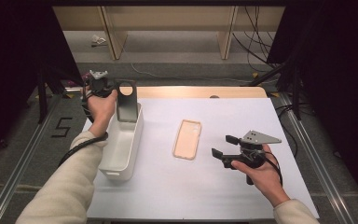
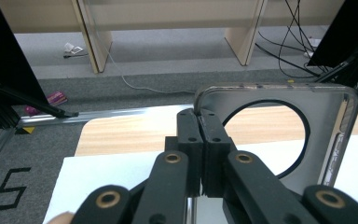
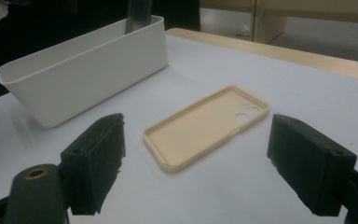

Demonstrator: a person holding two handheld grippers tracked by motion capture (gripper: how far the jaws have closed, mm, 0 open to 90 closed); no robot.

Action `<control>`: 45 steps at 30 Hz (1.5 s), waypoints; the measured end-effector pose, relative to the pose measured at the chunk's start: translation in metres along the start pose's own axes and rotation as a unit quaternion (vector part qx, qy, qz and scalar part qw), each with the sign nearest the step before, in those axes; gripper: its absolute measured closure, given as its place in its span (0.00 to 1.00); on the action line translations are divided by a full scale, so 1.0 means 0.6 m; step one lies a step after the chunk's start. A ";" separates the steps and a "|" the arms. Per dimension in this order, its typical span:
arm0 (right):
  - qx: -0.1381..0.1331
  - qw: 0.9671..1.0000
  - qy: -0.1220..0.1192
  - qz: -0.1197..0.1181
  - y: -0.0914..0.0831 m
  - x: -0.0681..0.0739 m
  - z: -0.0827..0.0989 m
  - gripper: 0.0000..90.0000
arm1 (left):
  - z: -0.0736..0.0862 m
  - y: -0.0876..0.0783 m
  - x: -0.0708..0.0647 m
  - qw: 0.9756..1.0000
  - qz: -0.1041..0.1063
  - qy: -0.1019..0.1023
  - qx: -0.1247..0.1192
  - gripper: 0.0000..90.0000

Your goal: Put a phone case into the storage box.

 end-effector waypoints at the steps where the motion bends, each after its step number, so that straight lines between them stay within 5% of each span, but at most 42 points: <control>1: 0.000 1.000 0.000 0.000 0.000 0.000 0.000 0.22 | 0.001 0.001 0.000 1.000 0.000 0.000 0.001 0.98; 45: 0.000 1.000 0.000 -0.001 -0.001 0.000 0.000 0.22 | 0.042 0.038 0.000 0.998 -0.016 0.038 0.050 0.96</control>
Point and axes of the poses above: each handheld gripper's, and its own axes: y roughly forward along the jaws, z roughly out of its underside, x roughly to its left, the point moved 3 cm from there along y, roughly forward along the jaws, and after that the axes turned 12 degrees about x, right-handed, at the moved point
